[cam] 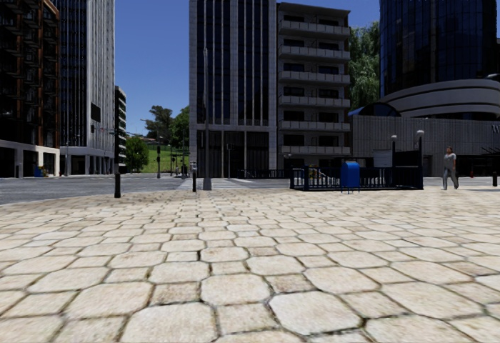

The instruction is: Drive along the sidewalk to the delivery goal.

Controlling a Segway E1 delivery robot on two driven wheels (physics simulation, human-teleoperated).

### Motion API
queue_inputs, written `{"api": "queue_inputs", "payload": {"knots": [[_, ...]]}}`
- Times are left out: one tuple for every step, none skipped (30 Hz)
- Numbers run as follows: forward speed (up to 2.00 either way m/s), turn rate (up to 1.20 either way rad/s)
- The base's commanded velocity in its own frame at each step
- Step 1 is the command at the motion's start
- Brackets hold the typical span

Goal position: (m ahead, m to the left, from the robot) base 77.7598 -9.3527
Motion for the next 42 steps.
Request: {"api": "queue_inputs", "payload": {"knots": [[2.0, 0.0], [2.0, 0.0], [2.0, 0.0], [2.0, 0.0], [2.0, 0.0], [2.0, 0.0], [2.0, 0.0], [2.0, 0.0], [2.0, 0.0], [2.0, 0.0], [2.0, 0.0], [2.0, 0.0], [2.0, 0.0], [2.0, 0.0], [2.0, 0.0], [2.0, 0.0], [2.0, 0.0], [2.0, 0.0], [2.0, 0.0], [2.0, 0.0], [2.0, 0.0], [2.0, 0.0], [2.0, 0.0], [2.0, 0.0], [2.0, 0.0], [2.0, 0.0], [2.0, 0.0], [2.0, 0.0], [2.0, 0.0], [2.0, 0.0], [2.0, 0.0], [2.0, 0.0], [2.0, 0.0], [2.0, 0.0], [2.0, 0.0], [2.0, 0.0], [2.0, 0.0], [2.0, 0.0], [2.0, 0.0], [2.0, 0.0], [2.0, 0.0], [2.0, 0.0]]}}
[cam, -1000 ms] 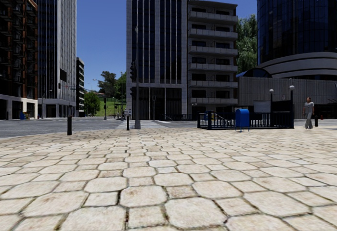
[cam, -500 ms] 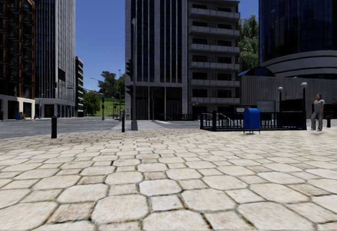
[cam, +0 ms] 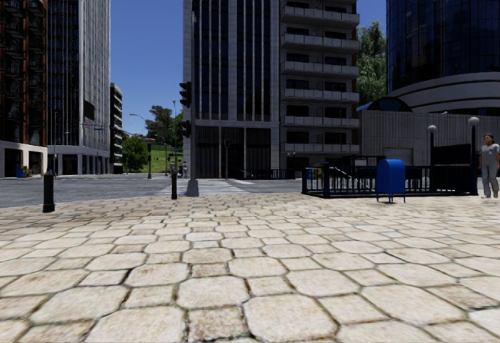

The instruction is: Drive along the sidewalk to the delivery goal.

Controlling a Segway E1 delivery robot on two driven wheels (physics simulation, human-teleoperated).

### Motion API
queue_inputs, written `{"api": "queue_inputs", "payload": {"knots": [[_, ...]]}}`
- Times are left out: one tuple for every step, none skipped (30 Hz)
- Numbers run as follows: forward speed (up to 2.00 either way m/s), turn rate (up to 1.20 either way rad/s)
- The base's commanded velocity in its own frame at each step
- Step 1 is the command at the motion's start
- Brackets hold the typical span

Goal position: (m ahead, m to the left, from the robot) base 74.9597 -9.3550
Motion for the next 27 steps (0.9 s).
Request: {"api": "queue_inputs", "payload": {"knots": [[2.0, 0.0], [2.0, 0.0], [2.0, 0.0], [2.0, 0.0], [2.0, 0.0], [2.0, 0.0], [2.0, 0.0], [2.0, 0.0], [2.0, 0.0], [2.0, 0.0], [2.0, 0.0], [2.0, 0.0], [2.0, 0.03], [2.0, 0.1], [2.0, 0.1], [2.0, 0.12], [2.0, 0.12], [2.0, 0.12], [2.0, 0.09], [2.0, 0.03], [2.0, 0.01], [2.0, 0.0], [2.0, 0.0], [2.0, 0.02], [2.0, 0.07], [2.0, 0.1], [2.0, 0.13]]}}
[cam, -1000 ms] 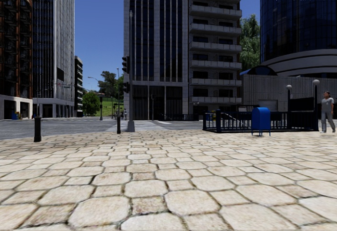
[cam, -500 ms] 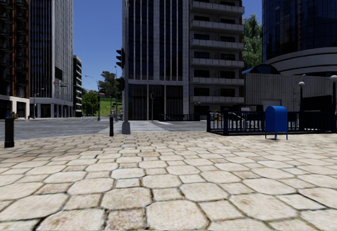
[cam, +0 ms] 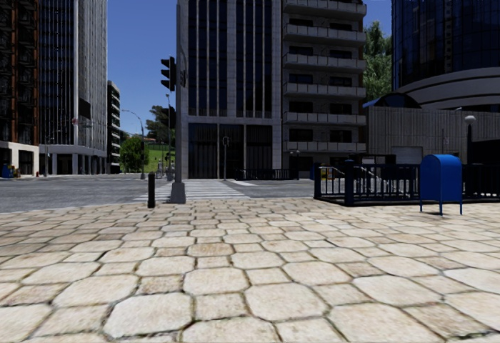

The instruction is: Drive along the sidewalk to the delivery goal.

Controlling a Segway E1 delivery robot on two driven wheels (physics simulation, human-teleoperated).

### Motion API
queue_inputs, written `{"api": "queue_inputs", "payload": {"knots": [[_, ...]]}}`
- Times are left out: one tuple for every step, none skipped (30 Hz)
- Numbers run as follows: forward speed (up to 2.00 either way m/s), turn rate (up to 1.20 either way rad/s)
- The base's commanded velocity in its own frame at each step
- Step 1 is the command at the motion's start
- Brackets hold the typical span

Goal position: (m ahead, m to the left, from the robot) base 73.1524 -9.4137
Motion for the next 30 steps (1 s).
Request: {"api": "queue_inputs", "payload": {"knots": [[2.0, 0.13], [2.0, 0.15], [2.0, 0.21], [2.0, 0.21], [2.0, 0.23], [2.0, 0.23], [2.0, 0.23], [2.0, 0.24], [2.0, 0.24], [2.0, 0.24], [2.0, 0.24], [2.0, 0.24], [2.0, 0.24], [2.0, 0.24], [2.0, 0.24], [2.0, 0.25], [2.0, 0.25], [2.0, 0.26], [2.0, 0.26], [2.0, 0.26], [2.0, 0.26], [2.0, 0.26], [2.0, 0.26], [2.0, 0.15], [2.0, 0.15], [2.0, 0.11], [2.0, 0.1], [2.0, 0.1], [2.0, 0.1], [2.0, 0.13]]}}
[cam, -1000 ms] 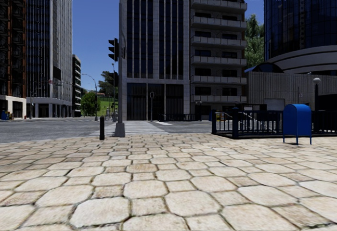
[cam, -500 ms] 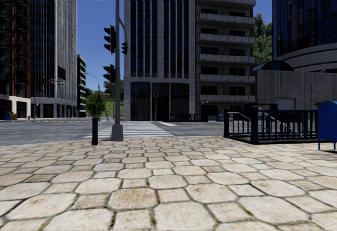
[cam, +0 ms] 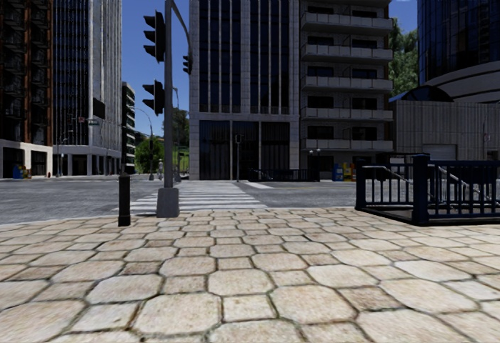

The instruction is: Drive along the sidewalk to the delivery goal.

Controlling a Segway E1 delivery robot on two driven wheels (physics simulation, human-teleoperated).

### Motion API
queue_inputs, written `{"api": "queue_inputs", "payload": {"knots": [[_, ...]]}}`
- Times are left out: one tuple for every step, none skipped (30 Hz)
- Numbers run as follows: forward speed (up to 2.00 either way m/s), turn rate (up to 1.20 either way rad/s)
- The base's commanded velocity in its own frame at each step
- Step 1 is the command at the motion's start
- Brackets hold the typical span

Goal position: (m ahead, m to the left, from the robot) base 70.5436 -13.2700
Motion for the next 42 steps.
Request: {"api": "queue_inputs", "payload": {"knots": [[2.0, 0.15], [2.0, 0.17], [2.0, 0.17], [2.0, 0.24], [2.0, 0.28], [2.0, 0.28], [2.0, 0.28], [2.0, 0.29], [2.0, 0.29], [2.0, 0.29], [2.0, 0.29], [2.0, 0.29], [2.0, 0.29], [2.0, 0.29], [2.0, 0.29], [2.0, 0.29], [2.0, 0.29], [2.0, 0.29], [2.0, 0.29], [2.0, 0.29], [2.0, 0.24], [2.0, 0.1], [2.0, 0.1], [2.0, 0.0], [2.0, 0.0], [2.0, 0.0], [2.0, 0.0], [2.0, 0.0], [2.0, 0.0], [2.0, 0.0], [2.0, 0.0], [2.0, 0.0], [2.0, 0.0], [2.0, 0.0], [2.0, 0.0], [2.0, 0.0], [2.0, 0.0], [2.0, 0.03], [2.0, 0.03], [2.0, 0.1], [2.0, 0.17], [2.0, 0.24]]}}
